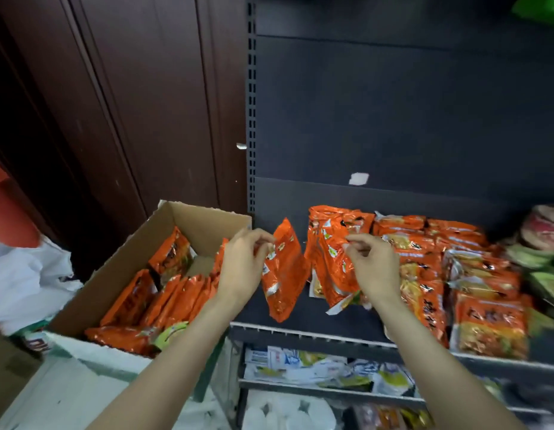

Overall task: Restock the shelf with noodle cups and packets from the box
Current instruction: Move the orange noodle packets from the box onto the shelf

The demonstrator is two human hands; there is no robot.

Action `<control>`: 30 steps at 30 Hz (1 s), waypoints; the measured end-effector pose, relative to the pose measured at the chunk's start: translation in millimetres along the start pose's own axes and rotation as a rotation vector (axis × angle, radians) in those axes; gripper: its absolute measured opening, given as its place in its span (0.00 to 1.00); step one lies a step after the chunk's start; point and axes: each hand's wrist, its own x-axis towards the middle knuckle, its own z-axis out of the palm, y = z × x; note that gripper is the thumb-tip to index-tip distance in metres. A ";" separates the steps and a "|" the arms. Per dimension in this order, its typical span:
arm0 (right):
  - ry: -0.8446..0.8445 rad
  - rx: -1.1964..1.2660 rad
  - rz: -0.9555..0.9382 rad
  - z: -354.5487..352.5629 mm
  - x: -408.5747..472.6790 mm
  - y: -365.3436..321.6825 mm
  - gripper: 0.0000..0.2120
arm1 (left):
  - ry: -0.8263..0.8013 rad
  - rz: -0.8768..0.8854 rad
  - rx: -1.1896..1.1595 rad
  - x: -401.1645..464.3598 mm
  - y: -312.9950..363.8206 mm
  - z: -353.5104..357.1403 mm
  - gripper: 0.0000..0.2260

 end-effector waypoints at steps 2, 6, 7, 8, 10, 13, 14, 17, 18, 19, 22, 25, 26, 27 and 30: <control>0.007 -0.038 0.030 -13.2 -8.1 18.9 0.08 | -0.040 -0.007 0.010 -11.5 9.8 14.6 0.07; 0.056 -0.125 0.142 -21.4 -16.1 49.7 0.08 | -0.113 -0.020 0.038 -21.5 16.7 36.7 0.07; 0.068 -0.143 0.167 -20.2 -17.8 54.6 0.08 | -0.123 -0.025 0.044 -22.8 17.5 40.0 0.07; 0.080 -0.159 0.187 -17.8 -19.2 58.9 0.08 | -0.133 -0.033 0.047 -24.0 18.6 42.2 0.07; 0.087 -0.167 0.205 -11.3 -21.4 64.2 0.10 | -0.155 -0.043 0.050 -26.3 20.1 45.8 0.07; -0.028 -0.118 0.150 -1.0 -23.0 68.6 0.12 | -0.195 -0.024 0.037 -30.3 17.9 51.4 0.07; -0.094 -0.112 0.104 1.4 -23.8 69.3 0.13 | -0.206 -0.021 0.027 -31.8 16.3 52.6 0.07; -0.285 -0.137 0.009 2.1 -25.0 68.2 0.15 | -0.220 -0.033 0.002 -36.4 10.0 53.5 0.07; -0.339 -0.164 -0.004 1.2 -24.5 68.6 0.16 | -0.222 -0.037 -0.009 -37.5 8.4 52.6 0.07; -0.388 -0.208 -0.027 -0.4 -24.0 69.0 0.17 | -0.224 -0.039 -0.018 -38.2 6.8 51.8 0.06; -0.449 -0.352 -0.109 -4.0 -22.6 73.3 0.22 | -0.234 -0.040 -0.016 -38.8 2.2 49.3 0.06; -0.391 -0.416 -0.169 -5.5 -19.7 74.9 0.17 | -0.216 -0.056 -0.012 -37.9 1.0 45.7 0.07; -0.380 -0.429 -0.177 -5.3 -18.2 73.8 0.14 | -0.196 -0.061 -0.018 -36.4 0.8 43.7 0.07; -0.373 -0.447 -0.185 -4.5 -16.9 72.4 0.10 | -0.173 -0.066 -0.021 -34.3 0.3 41.6 0.07; -0.345 -0.553 -0.199 0.8 -15.2 71.7 0.08 | -0.123 -0.070 -0.014 -28.3 -2.7 37.0 0.07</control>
